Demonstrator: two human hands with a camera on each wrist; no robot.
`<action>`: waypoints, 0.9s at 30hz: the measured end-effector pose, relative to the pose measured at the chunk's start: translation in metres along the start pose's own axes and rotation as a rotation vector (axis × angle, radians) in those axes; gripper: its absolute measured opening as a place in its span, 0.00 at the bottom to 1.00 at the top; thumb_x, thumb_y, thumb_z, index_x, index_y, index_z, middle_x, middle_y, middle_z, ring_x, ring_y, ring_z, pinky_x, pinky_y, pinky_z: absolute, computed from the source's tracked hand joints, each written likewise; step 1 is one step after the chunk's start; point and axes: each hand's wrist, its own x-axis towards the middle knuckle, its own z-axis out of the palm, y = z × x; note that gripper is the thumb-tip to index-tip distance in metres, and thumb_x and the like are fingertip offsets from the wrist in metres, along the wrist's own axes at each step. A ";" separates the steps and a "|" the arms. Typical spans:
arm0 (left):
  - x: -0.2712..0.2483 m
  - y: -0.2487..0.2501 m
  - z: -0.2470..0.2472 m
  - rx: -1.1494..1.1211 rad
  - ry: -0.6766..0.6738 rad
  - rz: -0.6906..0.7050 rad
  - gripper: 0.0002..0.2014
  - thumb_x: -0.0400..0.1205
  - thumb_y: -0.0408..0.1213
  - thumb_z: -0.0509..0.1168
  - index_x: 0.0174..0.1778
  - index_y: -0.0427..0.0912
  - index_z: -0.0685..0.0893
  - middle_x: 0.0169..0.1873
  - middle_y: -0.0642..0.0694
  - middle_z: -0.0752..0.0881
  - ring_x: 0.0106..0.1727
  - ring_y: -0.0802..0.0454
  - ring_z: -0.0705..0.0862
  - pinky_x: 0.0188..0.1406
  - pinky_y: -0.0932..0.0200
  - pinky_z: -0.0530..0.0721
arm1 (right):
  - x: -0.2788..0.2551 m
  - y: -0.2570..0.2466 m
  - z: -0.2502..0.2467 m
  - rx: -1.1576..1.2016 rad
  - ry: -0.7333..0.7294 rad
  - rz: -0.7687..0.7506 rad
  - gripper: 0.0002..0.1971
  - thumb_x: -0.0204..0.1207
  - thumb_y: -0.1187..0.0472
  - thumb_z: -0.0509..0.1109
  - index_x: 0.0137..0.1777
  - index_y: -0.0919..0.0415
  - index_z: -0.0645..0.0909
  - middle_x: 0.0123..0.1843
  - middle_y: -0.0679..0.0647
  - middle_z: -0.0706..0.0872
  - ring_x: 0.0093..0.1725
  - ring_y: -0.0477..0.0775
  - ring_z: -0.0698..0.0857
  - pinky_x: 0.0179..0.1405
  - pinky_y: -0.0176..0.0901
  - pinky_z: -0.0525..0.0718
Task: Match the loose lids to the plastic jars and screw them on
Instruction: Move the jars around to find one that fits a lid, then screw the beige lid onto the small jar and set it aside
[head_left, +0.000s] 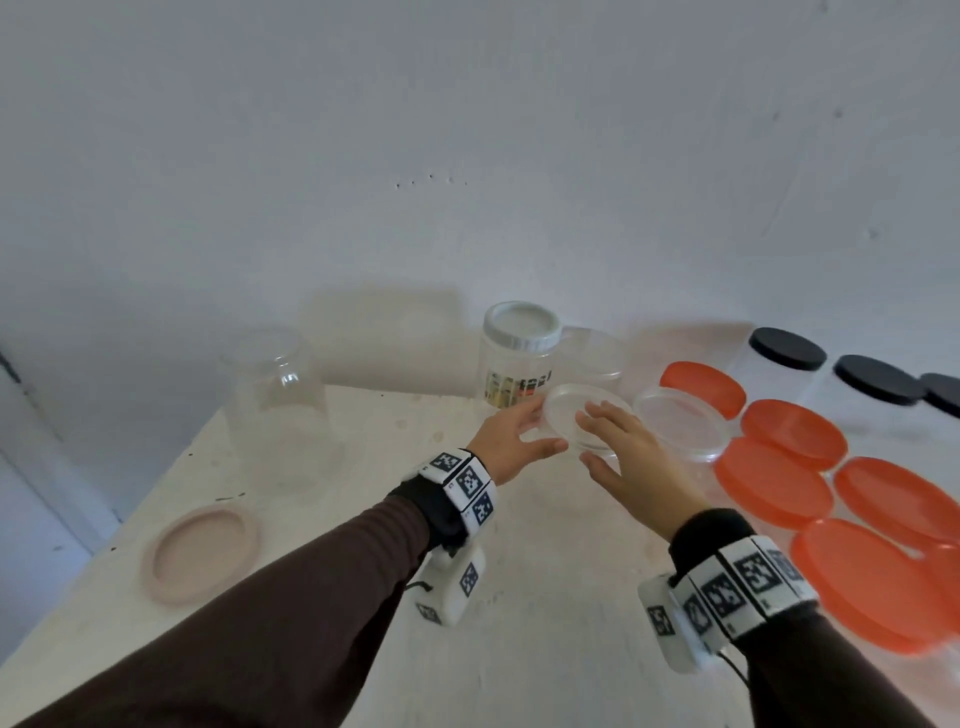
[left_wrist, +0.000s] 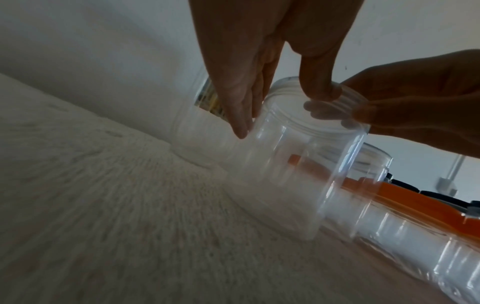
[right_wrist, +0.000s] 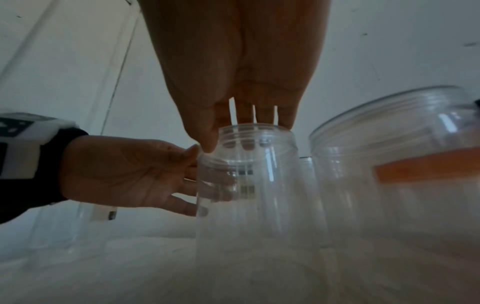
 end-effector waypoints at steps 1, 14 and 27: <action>0.003 -0.001 0.002 -0.001 -0.003 0.005 0.39 0.68 0.52 0.72 0.75 0.43 0.70 0.71 0.47 0.77 0.71 0.54 0.75 0.74 0.52 0.70 | 0.001 0.001 0.000 0.003 0.001 0.014 0.23 0.80 0.60 0.66 0.75 0.59 0.71 0.78 0.53 0.68 0.79 0.52 0.63 0.75 0.37 0.56; -0.002 -0.001 -0.010 0.141 0.013 -0.088 0.23 0.81 0.41 0.65 0.71 0.38 0.74 0.68 0.44 0.79 0.65 0.49 0.80 0.67 0.54 0.76 | 0.011 -0.002 0.001 -0.095 -0.031 0.055 0.24 0.81 0.58 0.62 0.76 0.57 0.67 0.79 0.52 0.64 0.79 0.52 0.61 0.77 0.43 0.60; -0.149 0.025 -0.125 0.625 -0.143 -0.158 0.14 0.82 0.46 0.63 0.61 0.47 0.82 0.57 0.55 0.84 0.55 0.69 0.79 0.58 0.71 0.76 | 0.037 -0.086 -0.015 -0.040 -0.045 -0.151 0.24 0.78 0.54 0.67 0.72 0.58 0.68 0.69 0.53 0.72 0.64 0.54 0.75 0.62 0.44 0.73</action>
